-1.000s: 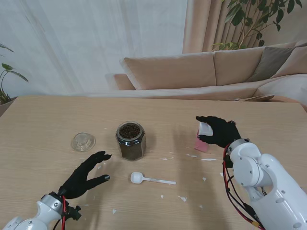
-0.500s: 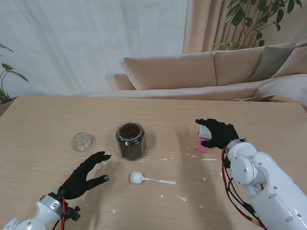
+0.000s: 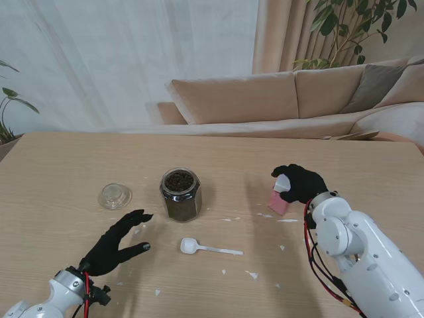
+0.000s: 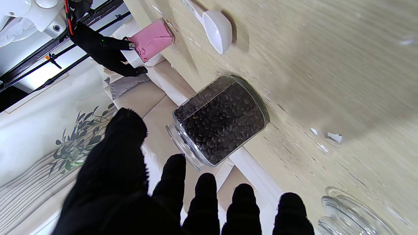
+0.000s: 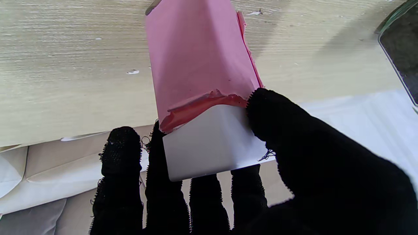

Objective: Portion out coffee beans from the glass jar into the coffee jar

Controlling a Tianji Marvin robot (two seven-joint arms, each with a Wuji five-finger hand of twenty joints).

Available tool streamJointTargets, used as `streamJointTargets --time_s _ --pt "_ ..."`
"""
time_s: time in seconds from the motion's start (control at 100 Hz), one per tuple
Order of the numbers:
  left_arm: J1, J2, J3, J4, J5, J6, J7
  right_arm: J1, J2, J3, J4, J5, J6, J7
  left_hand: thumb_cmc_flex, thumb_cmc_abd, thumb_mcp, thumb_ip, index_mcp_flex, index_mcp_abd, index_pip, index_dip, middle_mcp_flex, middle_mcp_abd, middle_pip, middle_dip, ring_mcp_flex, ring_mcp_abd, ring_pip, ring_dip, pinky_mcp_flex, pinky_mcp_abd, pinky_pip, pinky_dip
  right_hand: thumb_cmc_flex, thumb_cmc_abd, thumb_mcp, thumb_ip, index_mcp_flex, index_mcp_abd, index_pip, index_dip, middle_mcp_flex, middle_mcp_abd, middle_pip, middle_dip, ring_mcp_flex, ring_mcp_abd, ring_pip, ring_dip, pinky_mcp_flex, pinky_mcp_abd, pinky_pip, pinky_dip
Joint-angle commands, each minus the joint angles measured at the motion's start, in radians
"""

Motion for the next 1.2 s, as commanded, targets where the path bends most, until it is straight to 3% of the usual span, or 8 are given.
streamJointTargets --time_s 0.0,0.26,0.6,0.84,0.96,1.19 --pt "0.01 -0.006 -0.002 -0.009 -0.001 -0.007 -0.013 -0.009 -0.007 0.001 -0.012 -0.001 -0.007 0.005 0.01 0.021 0.002 0.024 0.007 -0.006 -0.016 -0.01 0.005 -0.013 0.01 -0.006 -0.024 -0.014 -0.006 0.013 -0.002 -0.028 -0.009 -0.011 0.08 0.016 0.092 -0.008 0.045 0.042 0.05 -0.018 0.068 -0.043 0.073 0.027 0.036 -0.032 0.021 0.008 0.024 -0.026 0.029 -0.015" --pt "0.009 -0.007 -0.004 -0.008 -0.007 -0.009 -0.012 -0.041 -0.013 0.02 -0.071 0.008 -0.02 -0.024 0.01 0.02 0.005 0.024 0.006 -0.005 -0.016 -0.01 0.007 -0.013 0.013 -0.006 -0.024 -0.015 -0.006 0.014 -0.001 -0.03 -0.006 -0.009 0.117 -0.001 0.194 -0.015 0.079 0.052 0.09 -0.05 0.113 -0.026 0.09 0.026 0.086 -0.028 0.04 0.008 0.087 -0.041 0.036 -0.041" --pt "0.005 -0.008 -0.01 0.001 -0.027 -0.037 -0.01 -0.098 -0.015 0.032 -0.214 0.006 -0.065 -0.018 0.011 0.016 0.013 0.024 0.006 -0.003 -0.013 -0.011 0.01 -0.01 0.023 -0.002 -0.024 -0.014 0.0 0.024 -0.002 -0.034 0.009 0.009 0.129 -0.015 0.222 -0.018 0.097 0.069 0.094 -0.073 0.131 -0.013 0.092 0.025 0.107 -0.023 0.05 0.014 0.116 -0.047 0.044 -0.049" --pt "-0.005 -0.007 -0.007 0.016 -0.032 -0.067 -0.011 -0.127 -0.016 0.001 -0.327 0.051 -0.118 0.003 0.017 0.001 0.027 0.024 0.004 -0.002 -0.01 -0.011 0.014 -0.005 0.034 0.001 -0.024 -0.016 0.007 0.038 -0.003 -0.042 0.024 0.031 0.133 -0.021 0.224 -0.021 0.102 0.074 0.089 -0.083 0.137 -0.006 0.088 0.024 0.112 -0.019 0.05 0.018 0.129 -0.053 0.043 -0.054" --pt "-0.007 -0.008 0.001 0.012 -0.027 -0.084 -0.001 -0.123 -0.016 -0.035 -0.36 0.088 -0.141 0.01 0.004 -0.007 0.049 0.022 -0.001 -0.004 -0.002 -0.011 0.015 -0.005 0.042 0.004 -0.025 -0.014 0.012 0.062 -0.009 -0.041 0.044 0.066 0.136 -0.02 0.224 -0.021 0.105 0.076 0.087 -0.086 0.138 -0.006 0.087 0.024 0.116 -0.021 0.05 0.019 0.132 -0.053 0.043 -0.055" --pt "0.003 -0.005 0.008 -0.031 -0.001 -0.131 0.006 -0.096 -0.023 -0.131 -0.366 0.111 -0.195 -0.038 -0.048 -0.063 0.141 0.009 -0.044 -0.005 0.013 -0.017 0.015 -0.006 0.048 0.002 -0.021 -0.012 0.022 0.13 -0.019 -0.063 0.09 0.195 0.136 -0.023 0.223 -0.021 0.114 0.075 0.086 -0.087 0.148 -0.006 0.086 0.026 0.126 -0.022 0.051 0.023 0.142 -0.058 0.042 -0.056"
